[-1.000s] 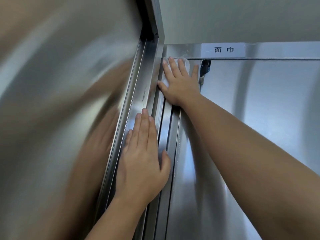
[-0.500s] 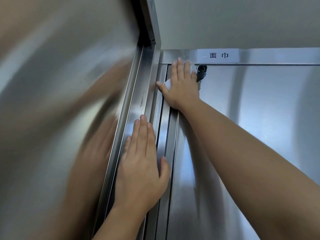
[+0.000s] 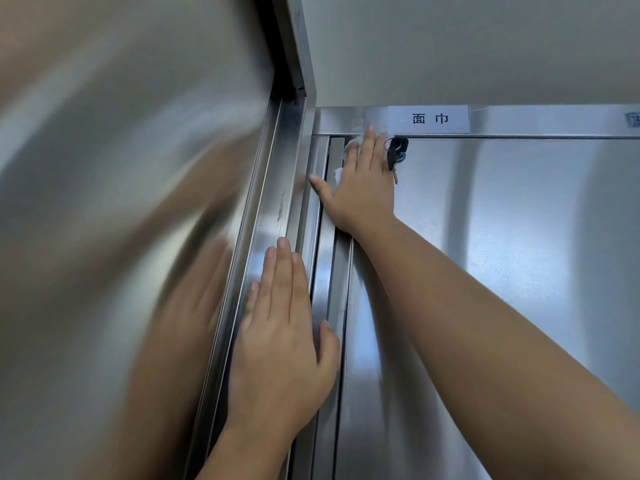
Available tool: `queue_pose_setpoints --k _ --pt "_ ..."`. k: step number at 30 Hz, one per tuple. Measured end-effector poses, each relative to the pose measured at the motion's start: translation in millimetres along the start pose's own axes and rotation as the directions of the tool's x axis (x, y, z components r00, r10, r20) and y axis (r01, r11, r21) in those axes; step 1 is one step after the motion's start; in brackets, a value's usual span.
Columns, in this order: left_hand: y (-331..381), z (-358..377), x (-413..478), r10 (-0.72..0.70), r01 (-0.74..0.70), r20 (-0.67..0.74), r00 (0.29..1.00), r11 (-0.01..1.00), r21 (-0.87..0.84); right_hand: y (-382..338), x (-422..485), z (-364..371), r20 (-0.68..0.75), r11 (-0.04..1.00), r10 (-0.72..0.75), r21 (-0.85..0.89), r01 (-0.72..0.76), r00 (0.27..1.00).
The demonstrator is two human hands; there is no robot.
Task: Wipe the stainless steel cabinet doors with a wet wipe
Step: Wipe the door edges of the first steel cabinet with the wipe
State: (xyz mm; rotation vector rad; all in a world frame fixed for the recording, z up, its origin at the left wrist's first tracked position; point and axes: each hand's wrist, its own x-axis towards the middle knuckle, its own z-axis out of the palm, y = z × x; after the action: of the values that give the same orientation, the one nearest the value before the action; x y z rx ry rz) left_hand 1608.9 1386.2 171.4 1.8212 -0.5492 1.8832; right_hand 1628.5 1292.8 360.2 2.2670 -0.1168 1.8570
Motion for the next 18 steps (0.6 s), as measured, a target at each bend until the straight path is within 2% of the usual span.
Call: queue_pose_setpoints --k 3,8,14,18 --pt "1 0 0 0.000 0.000 -0.002 1.000 1.000 0.012 2 -15 4 -0.008 0.999 -0.023 0.048 0.024 1.000" --pt "1 0 -1 -0.001 0.001 -0.002 1.000 1.000 0.014 3 -23 5 -0.004 0.998 -0.063 0.000 0.063 0.998" --pt "1 0 -1 0.001 -0.001 -0.015 1.000 1.000 0.026 4 1 -5 0.035 0.986 -0.035 0.166 0.029 0.999" --pt "1 1 -1 0.002 -0.002 -0.014 1.000 1.000 0.025 5 -4 -4 0.024 0.984 -0.046 0.176 0.041 0.999"
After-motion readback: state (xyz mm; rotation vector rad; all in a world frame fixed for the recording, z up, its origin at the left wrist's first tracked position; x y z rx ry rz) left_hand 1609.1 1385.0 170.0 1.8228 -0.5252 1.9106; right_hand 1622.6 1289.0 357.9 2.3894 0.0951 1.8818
